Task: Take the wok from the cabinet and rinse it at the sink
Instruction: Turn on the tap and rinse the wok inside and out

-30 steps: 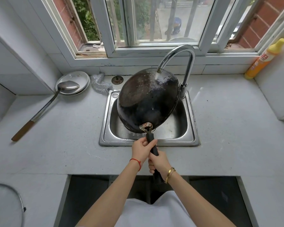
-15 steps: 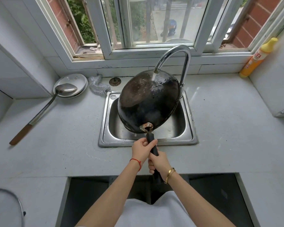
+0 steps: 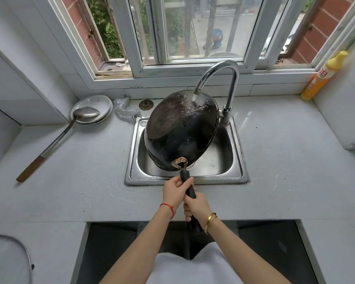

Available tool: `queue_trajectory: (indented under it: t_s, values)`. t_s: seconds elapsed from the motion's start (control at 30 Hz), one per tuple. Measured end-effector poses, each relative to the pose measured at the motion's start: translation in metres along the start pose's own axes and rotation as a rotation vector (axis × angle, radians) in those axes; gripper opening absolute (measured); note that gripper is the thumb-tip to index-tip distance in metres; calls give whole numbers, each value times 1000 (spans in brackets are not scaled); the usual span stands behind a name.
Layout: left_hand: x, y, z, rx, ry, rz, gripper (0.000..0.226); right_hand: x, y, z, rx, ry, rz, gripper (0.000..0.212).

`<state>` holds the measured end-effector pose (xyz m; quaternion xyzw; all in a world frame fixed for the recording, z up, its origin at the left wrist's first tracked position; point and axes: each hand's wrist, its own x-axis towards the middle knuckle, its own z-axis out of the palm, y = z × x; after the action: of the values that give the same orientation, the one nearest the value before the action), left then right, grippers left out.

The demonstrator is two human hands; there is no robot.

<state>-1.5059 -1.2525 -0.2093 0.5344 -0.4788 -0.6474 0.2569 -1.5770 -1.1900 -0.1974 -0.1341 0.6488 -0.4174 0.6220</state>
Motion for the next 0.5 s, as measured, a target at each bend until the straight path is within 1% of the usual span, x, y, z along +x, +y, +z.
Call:
queue_trajectory:
  t_s: [0.23, 0.5]
  values:
    - [-3, 1, -13, -82, 45, -21, 22, 3, -1, 11, -61, -24, -5, 24]
    - [-2, 4, -16, -182, 41, -32, 19, 12, -1, 14, -116, 31, -29, 20]
